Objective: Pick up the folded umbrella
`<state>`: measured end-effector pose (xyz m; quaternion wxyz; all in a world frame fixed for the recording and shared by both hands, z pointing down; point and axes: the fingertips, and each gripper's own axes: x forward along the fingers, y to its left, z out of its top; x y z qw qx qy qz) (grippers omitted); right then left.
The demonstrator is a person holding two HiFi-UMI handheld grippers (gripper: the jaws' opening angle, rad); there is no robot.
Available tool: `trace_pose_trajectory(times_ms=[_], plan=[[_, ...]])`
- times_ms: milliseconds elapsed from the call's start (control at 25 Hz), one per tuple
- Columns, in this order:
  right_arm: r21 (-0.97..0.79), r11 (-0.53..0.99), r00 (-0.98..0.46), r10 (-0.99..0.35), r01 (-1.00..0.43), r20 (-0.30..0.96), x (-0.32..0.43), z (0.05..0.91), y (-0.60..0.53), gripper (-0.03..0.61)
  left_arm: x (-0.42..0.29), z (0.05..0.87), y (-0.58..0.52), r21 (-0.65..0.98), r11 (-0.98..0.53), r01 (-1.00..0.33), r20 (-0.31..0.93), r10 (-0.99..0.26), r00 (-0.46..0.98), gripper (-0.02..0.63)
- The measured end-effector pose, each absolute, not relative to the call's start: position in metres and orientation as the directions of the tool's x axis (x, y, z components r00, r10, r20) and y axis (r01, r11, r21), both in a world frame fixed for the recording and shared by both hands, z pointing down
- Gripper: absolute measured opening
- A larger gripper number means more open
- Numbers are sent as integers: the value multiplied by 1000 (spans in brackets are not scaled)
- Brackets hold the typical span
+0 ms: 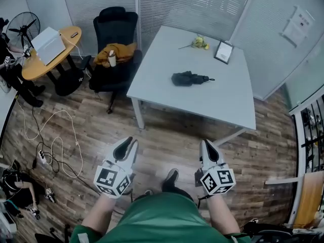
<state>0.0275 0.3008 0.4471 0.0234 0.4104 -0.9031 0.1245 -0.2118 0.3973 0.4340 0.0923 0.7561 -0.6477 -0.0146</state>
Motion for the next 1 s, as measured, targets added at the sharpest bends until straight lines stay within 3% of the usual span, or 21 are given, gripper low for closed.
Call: trace_pose_trajectory(times_ms=[520, 1000], plan=[[-214, 644, -675, -727, -734, 126, 62, 441, 137, 3, -212, 417, 243, 29, 30, -999, 98, -995, -27, 81], [-280, 581, -637, -749, -764, 182, 110, 462, 43, 3, -165, 427, 145, 32, -19, -999, 155, -988, 24, 81]])
